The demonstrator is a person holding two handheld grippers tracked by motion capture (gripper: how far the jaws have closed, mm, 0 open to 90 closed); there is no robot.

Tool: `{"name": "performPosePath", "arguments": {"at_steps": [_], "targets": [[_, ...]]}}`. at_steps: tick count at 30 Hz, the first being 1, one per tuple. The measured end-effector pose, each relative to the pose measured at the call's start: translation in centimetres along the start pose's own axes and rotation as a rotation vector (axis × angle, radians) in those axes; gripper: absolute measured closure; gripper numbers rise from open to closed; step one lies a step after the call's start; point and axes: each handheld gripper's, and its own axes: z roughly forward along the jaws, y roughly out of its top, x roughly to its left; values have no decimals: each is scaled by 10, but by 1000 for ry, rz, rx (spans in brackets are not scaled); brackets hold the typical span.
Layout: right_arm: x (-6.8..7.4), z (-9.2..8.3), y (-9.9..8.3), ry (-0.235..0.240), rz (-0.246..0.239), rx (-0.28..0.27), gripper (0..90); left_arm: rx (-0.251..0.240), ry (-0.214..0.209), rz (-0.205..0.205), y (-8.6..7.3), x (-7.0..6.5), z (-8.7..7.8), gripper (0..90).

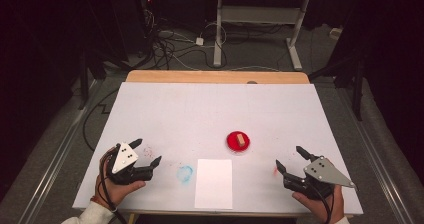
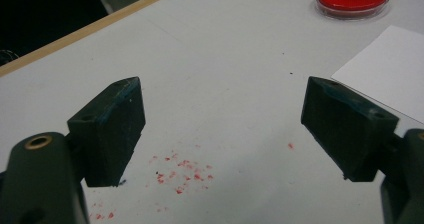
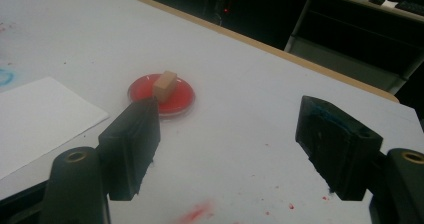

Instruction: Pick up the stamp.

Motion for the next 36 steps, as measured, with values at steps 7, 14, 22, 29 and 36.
{"name": "performPosePath", "arguments": {"at_steps": [7,14,22,29,36], "targets": [[-1,2,6,-2,30,-18,272,2,-10,-7,-4,0,-2,184],[1,18,21,-19,35,-1,326,24,-31,-4,-5,1,1,201],[1,64,56,86,17,160,375,40,-40,7,-6,1,3,205],[11,119,68,193,23,353,456,64,-32,5,-9,1,3,206],[19,157,61,220,51,459,481,69,-24,-4,-12,1,-2,206]]}}
